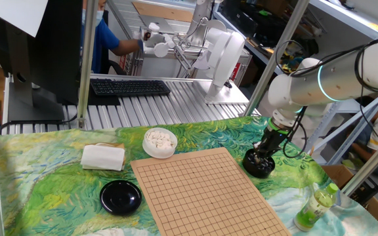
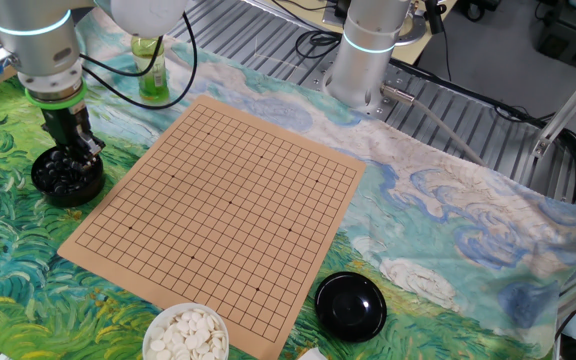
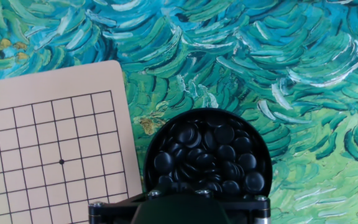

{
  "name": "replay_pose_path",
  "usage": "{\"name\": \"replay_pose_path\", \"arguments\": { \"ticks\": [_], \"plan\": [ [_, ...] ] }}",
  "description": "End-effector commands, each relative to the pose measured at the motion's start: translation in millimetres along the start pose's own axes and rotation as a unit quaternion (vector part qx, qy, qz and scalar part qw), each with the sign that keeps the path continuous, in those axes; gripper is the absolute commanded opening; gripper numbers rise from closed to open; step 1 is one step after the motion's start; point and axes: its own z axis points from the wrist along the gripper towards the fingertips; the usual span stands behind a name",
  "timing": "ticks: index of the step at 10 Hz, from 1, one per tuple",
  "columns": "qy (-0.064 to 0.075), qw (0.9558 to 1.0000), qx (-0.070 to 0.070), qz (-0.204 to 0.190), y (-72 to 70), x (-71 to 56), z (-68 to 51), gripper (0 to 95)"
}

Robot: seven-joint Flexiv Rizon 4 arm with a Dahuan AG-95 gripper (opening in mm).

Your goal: Play the first move as black on the 3-4 point in the upper right corner of the Go board

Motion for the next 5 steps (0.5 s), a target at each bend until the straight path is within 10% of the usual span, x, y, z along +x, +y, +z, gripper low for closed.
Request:
{"name": "replay_pose_path", "arguments": {
  "ticks": [1,5],
  "plan": [
    [0.001,1.0000,0.003,0.000,0.1,0.3,-3.7,0.0],
    [0.000,0.9999,0.004,0.015,0.2,0.4,-2.1,19.0]
  ]
}}
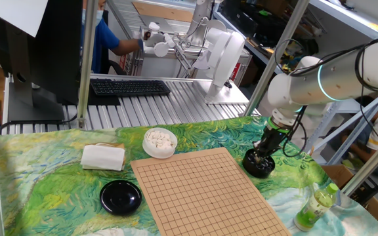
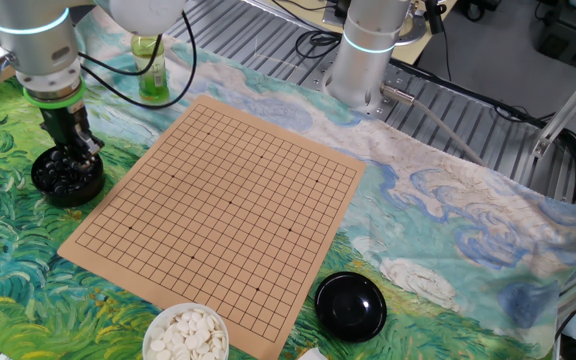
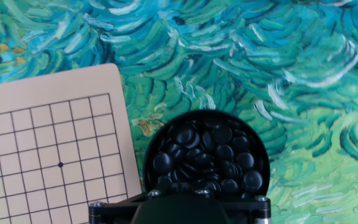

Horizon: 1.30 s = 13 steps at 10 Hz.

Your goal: Play the first move as black on the 3-4 point in the upper right corner of the Go board

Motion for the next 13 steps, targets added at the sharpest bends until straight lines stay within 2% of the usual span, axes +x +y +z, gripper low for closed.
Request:
{"name": "replay_pose_path", "arguments": {
  "ticks": [1,4,5,13],
  "plan": [
    [0.001,1.0000,-0.002,0.006,-0.5,-1.5,2.2,38.0],
    [0.001,1.0000,-0.005,0.006,-0.5,-1.4,4.6,38.0],
    [0.001,1.0000,-0.005,0.005,-0.5,-1.3,6.5,19.0],
    [0.002,1.0000,-0.007,0.003,-0.4,-1.1,9.0,19.0]
  ]
}}
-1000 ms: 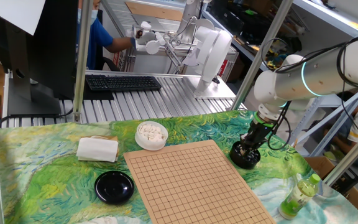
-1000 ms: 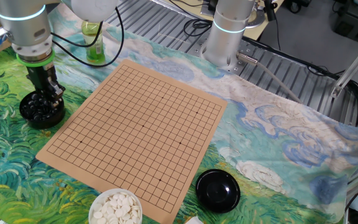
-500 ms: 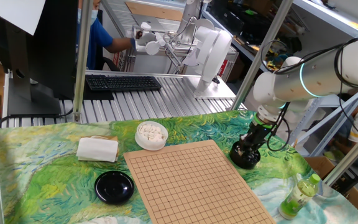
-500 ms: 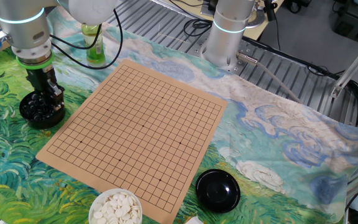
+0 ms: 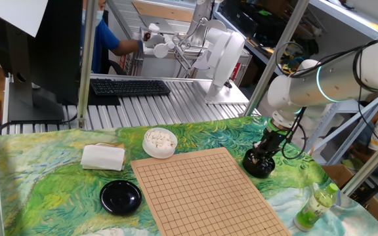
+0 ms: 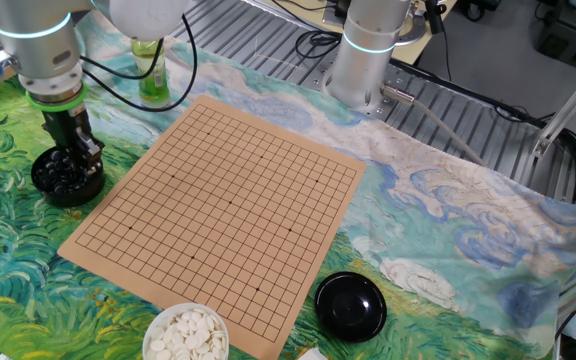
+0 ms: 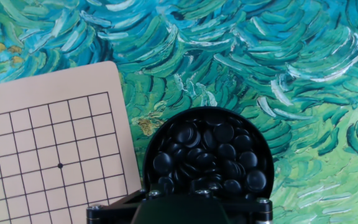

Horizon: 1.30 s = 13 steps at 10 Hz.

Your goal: Play the first move as black on the 3-4 point in the upper right corner of the Go board

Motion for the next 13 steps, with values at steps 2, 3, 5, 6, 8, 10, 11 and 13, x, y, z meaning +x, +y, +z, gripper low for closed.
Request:
{"name": "replay_pose_path", "arguments": {
  "ticks": [2,3,5,6,8,10,11,13],
  "plan": [
    [0.001,1.0000,-0.001,-0.004,0.2,0.3,0.1,19.0],
    [0.001,0.9999,-0.001,-0.012,0.2,0.3,0.1,0.0],
    [0.005,0.9999,-0.005,-0.015,0.2,0.2,-2.2,0.0],
    [0.010,0.9998,-0.003,-0.019,0.2,0.0,-6.2,0.0],
    [0.022,0.9995,-0.001,-0.021,-0.5,-0.1,-19.2,0.0],
    [0.025,0.9994,0.001,-0.022,-1.5,0.3,-29.5,0.0],
    [0.024,0.9995,0.001,-0.021,-1.1,0.1,-26.5,0.0],
    [0.021,0.9996,0.004,-0.017,-0.6,0.0,-19.0,0.0]
  ]
}}
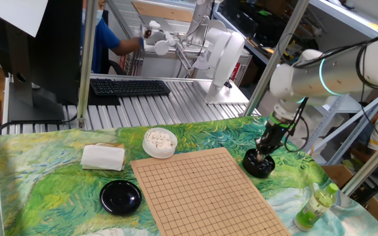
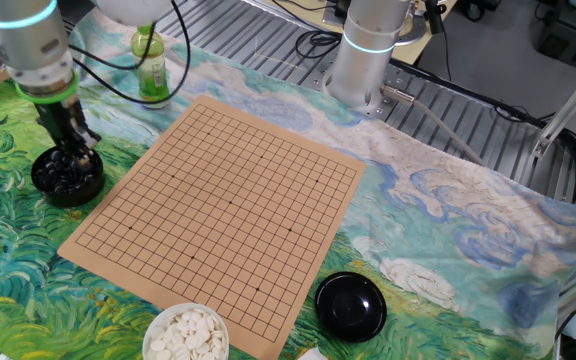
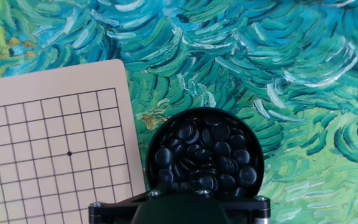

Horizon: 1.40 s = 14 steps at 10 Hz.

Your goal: Play the first move as black on the 3-4 point in the upper right corner of the Go board

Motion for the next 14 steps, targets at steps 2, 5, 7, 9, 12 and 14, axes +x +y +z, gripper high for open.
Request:
{"name": "replay_pose_path", "arguments": {
  "ticks": [2,5,7,9,12,14],
  "plan": [
    [0.000,1.0000,-0.003,0.004,0.4,0.0,5.2,19.0],
    [-0.002,1.0000,-0.005,0.007,0.5,0.0,8.1,19.0],
    [-0.002,0.9999,-0.007,0.007,0.6,0.1,12.0,19.0],
    [-0.002,0.9999,-0.009,0.006,0.7,0.3,13.7,19.0],
    [-0.002,0.9999,-0.010,0.005,0.8,0.3,15.6,19.0],
    [-0.002,0.9999,-0.012,0.005,0.9,0.4,18.0,19.0]
  ]
}}
